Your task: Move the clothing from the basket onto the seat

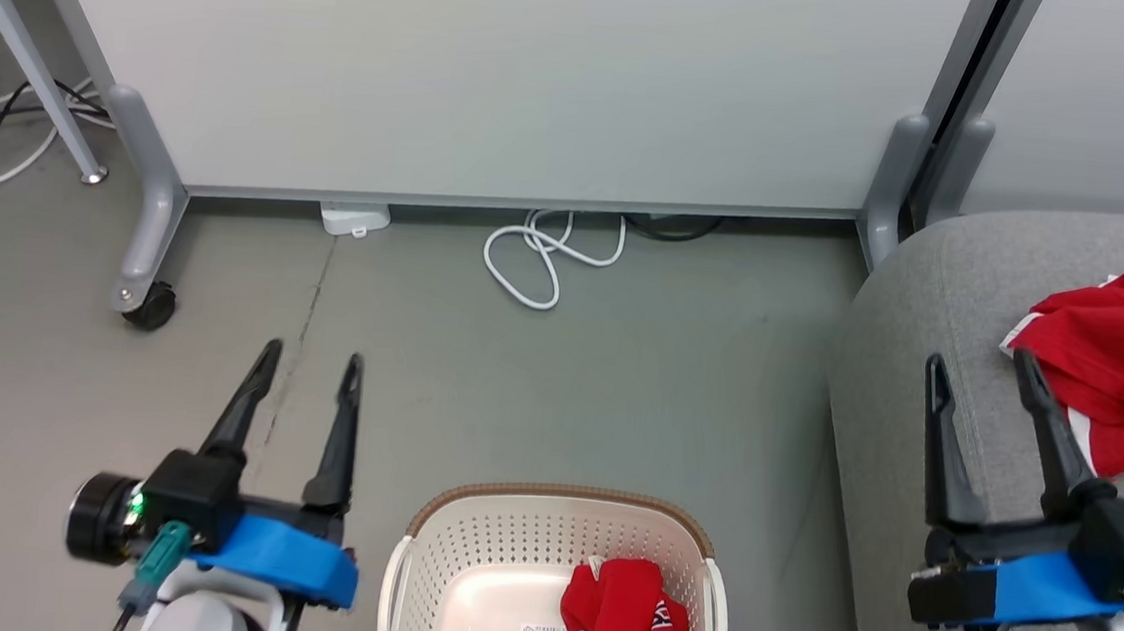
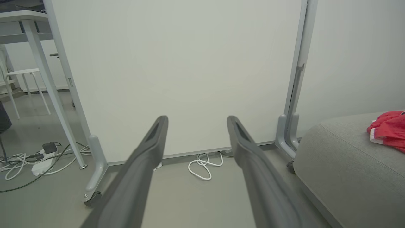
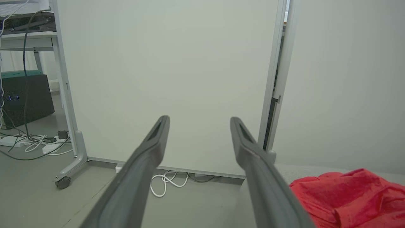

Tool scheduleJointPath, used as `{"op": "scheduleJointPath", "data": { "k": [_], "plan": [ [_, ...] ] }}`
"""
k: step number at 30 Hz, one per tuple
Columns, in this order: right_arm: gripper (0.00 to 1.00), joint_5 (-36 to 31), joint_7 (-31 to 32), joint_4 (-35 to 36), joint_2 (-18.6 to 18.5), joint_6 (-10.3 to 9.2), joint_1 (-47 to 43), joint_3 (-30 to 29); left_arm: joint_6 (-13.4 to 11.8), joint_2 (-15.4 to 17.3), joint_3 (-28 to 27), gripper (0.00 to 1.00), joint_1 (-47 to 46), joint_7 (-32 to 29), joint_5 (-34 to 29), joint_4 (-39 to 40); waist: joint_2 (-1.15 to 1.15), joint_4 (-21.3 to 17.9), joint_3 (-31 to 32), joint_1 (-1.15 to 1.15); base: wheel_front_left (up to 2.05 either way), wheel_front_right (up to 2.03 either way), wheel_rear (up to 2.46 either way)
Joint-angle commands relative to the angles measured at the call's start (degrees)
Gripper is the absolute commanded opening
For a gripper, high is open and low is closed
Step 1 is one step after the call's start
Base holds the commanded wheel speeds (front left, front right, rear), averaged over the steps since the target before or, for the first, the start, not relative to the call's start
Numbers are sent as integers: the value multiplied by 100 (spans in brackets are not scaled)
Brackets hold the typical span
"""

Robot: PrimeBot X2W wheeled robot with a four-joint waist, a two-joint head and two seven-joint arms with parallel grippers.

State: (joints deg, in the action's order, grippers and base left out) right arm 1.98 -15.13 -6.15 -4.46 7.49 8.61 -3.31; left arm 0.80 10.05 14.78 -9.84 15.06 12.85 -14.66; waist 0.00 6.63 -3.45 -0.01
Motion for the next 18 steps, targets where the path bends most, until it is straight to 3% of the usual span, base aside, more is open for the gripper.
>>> {"op": "scheduleJointPath", "data": {
  "k": [1,18],
  "plan": [
    [100,-23,-3,62,34,1,-187,-21,-30,0,-122,100,110,17,-36,50,0,-13,66,1,0,0,0],
    [100,194,-3,368,158,1,-1041,-261,173,-277,-812,100,754,17,-329,250,0,-65,316,1,0,0,0]
  ]
}}
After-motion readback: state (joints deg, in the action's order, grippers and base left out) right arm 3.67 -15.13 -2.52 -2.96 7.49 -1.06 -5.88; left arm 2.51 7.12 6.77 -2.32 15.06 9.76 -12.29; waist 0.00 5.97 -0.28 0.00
